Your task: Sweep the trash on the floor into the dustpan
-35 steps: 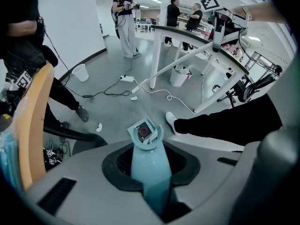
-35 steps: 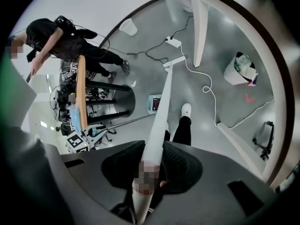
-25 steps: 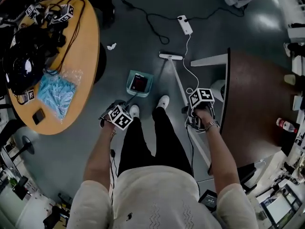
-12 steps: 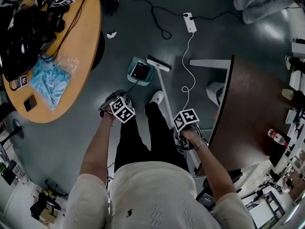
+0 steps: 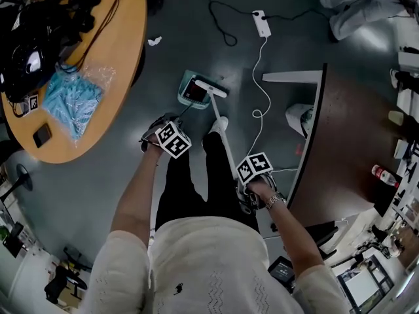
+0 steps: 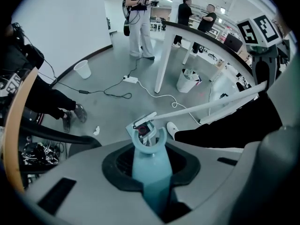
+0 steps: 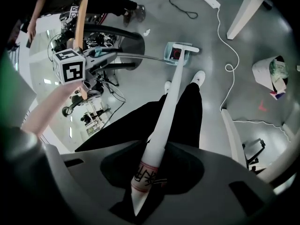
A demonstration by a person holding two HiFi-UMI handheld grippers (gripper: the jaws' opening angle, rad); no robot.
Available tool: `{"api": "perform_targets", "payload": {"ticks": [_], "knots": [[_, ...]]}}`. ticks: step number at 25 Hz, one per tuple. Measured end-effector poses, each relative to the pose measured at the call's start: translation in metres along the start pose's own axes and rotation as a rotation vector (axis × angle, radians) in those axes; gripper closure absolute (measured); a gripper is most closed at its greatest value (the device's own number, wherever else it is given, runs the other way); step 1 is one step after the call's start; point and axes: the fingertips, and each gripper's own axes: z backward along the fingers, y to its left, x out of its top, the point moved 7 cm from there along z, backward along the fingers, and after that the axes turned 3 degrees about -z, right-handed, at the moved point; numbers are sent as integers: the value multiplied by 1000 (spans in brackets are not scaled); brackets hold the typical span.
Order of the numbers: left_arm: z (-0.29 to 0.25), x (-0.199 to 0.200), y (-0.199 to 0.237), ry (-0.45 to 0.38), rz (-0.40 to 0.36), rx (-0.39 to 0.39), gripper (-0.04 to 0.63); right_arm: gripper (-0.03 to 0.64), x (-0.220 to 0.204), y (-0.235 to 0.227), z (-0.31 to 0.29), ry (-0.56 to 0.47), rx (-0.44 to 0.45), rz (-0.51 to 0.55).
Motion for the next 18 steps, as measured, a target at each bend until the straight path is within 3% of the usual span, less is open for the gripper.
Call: {"api": "perform_targets", "payload": {"ticks": [9, 18], "knots": [[21, -25, -18, -59, 18, 26, 503, 499, -29, 22, -20, -51, -15, -9], [68, -74, -54, -79, -99, 9, 503, 499, -114, 44, -57, -117, 7, -33]]}}
